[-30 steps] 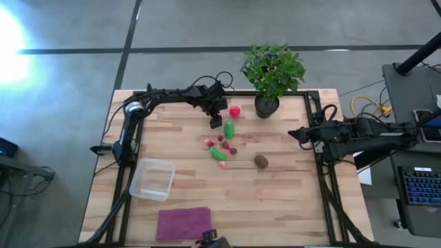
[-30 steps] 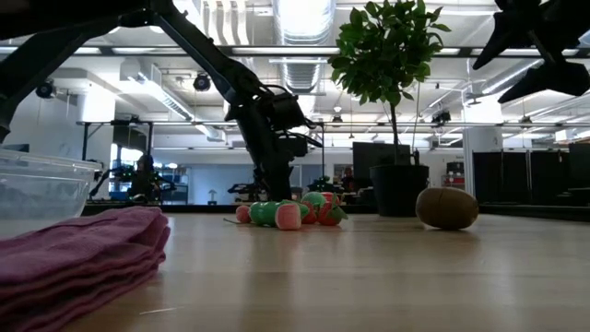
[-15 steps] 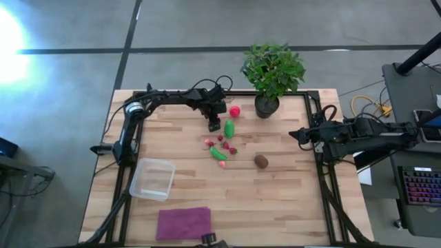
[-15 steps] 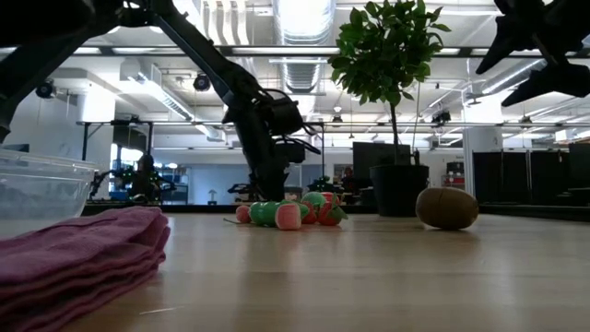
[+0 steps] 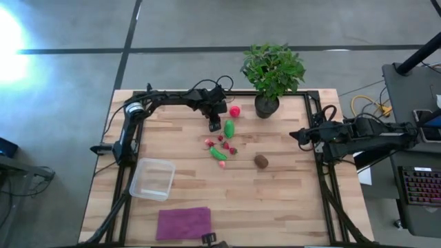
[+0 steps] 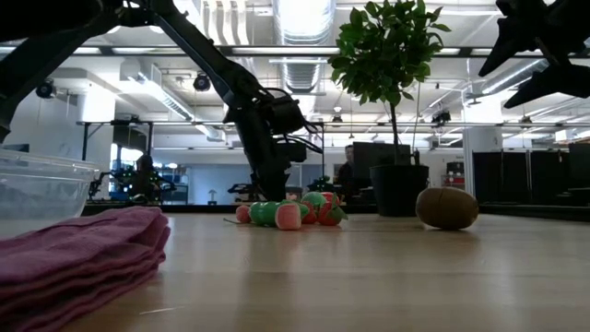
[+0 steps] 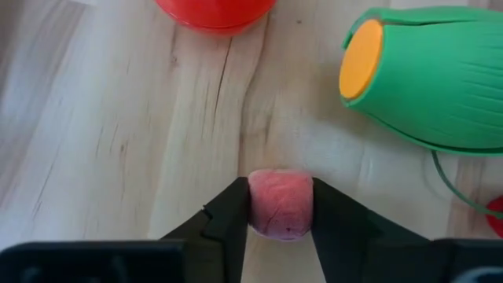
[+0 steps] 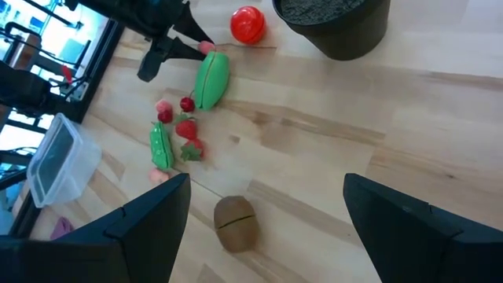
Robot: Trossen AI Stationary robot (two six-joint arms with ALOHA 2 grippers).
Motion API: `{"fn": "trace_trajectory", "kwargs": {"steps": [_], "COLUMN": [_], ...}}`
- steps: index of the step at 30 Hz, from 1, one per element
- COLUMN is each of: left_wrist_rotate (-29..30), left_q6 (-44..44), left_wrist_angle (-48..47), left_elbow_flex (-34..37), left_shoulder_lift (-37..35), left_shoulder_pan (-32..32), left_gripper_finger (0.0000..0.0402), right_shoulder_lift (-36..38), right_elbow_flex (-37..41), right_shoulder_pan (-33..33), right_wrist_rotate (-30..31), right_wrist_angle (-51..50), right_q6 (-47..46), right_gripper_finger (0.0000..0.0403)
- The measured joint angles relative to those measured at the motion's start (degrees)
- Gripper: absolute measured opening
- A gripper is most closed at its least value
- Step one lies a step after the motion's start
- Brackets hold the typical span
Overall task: Pick and placing Produce into tupperware
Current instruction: Put the top pink peach into the transparent container
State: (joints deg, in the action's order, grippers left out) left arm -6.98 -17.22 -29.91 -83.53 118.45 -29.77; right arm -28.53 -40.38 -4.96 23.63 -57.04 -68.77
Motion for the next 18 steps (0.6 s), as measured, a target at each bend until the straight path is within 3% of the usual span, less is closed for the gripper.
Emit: {"fn": "trace_trajectory", "kwargs": {"steps": [9,14,18], "left_wrist_rotate": [0.2,2.2,7.8], "left_q6": [0.3,0.4,1.3], "left_wrist_angle": [-6.6,-12.4,-18.9], "left_elbow_flex": [-0.7,0.1,0.7], "left_shoulder_lift": [-3.2,-12.4,-21.4], "left_shoulder_pan": [1.5,4.0,7.0], "left_gripper_finger": [0.0096,0.0095,0.0095], "right_shoulder_lift": [0.0,0.0,0.0], "right_elbow_flex": [0.0,0.0,0.0], "right_shoulder_pan": [0.0,0.0,0.0], "right_wrist_rotate": [-0.1,-0.1,-0.3], "right_wrist_angle": [0.0,0.1,0.3], "right_q6": [-0.4,0.2,1.4], "right_gripper_finger": [0.0325,0.0325,0.0325]}}
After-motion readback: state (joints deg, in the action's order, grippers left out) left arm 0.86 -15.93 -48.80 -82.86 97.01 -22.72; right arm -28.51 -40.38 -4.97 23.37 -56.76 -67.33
